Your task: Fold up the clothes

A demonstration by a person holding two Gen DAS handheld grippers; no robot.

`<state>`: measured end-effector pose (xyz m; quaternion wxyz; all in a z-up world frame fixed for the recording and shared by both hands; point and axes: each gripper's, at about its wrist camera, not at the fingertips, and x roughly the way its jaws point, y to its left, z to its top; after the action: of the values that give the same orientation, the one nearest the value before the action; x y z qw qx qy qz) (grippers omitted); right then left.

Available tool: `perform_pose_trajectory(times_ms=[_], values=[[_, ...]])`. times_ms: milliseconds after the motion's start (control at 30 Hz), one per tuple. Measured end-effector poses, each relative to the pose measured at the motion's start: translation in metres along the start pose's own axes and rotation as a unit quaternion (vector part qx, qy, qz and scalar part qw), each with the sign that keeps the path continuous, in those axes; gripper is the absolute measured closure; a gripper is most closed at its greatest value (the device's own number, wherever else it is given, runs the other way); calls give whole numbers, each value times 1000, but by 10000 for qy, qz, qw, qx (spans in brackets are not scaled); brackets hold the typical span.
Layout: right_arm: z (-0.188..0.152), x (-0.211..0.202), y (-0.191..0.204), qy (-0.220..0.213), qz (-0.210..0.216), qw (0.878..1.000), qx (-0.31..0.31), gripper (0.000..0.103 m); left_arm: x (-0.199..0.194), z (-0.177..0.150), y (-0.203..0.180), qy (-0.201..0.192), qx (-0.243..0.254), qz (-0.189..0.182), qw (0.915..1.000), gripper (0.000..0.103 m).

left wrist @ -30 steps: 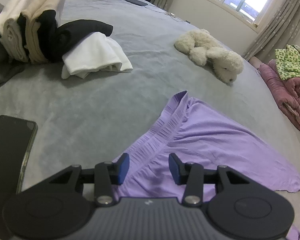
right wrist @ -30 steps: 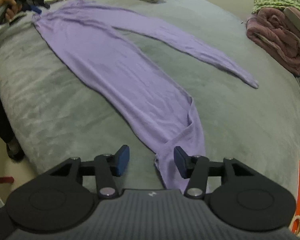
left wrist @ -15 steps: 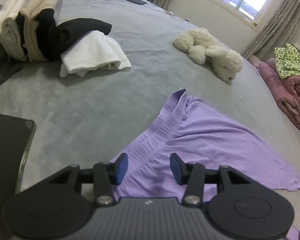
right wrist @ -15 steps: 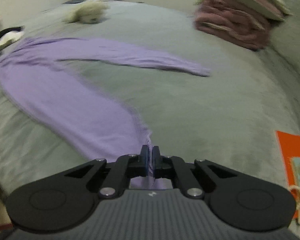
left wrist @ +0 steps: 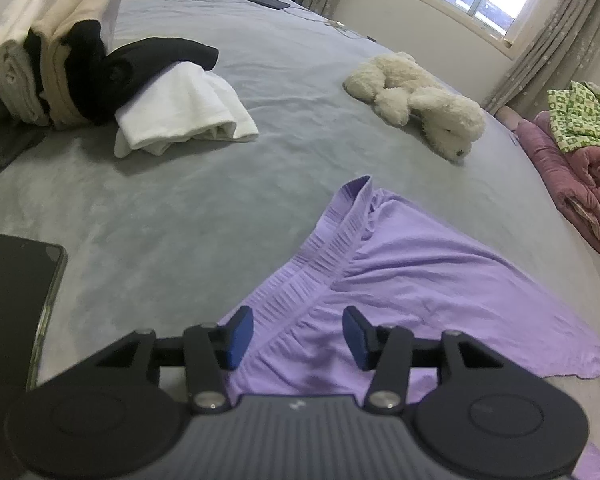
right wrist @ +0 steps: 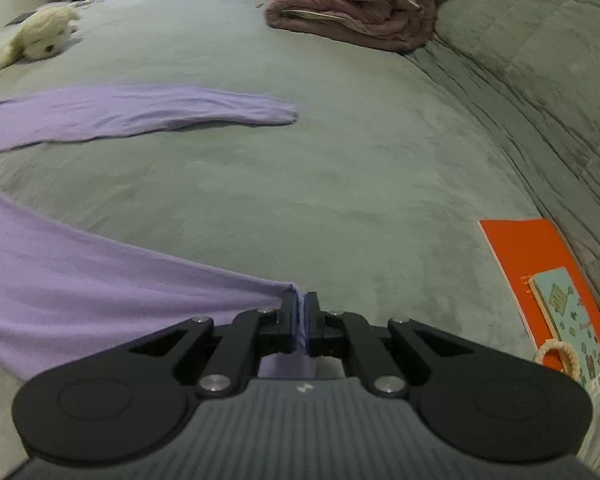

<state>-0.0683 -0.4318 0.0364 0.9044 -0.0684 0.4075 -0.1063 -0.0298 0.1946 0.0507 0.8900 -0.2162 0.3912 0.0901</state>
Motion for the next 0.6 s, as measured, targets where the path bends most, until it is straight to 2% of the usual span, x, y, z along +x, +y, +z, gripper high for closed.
perform_pose_trajectory(times_ms=[300, 500, 600], values=[[-2, 11, -17, 172, -434, 9985, 281, 102, 1, 1, 0, 8, -13, 26, 10000, 52], [3, 21, -12, 240, -409, 9988, 127, 102, 3, 0, -1, 38, 13, 77, 10000, 51], [1, 25, -13, 253, -366, 9987, 241, 100, 4, 0, 2, 62, -28, 65, 10000, 51]])
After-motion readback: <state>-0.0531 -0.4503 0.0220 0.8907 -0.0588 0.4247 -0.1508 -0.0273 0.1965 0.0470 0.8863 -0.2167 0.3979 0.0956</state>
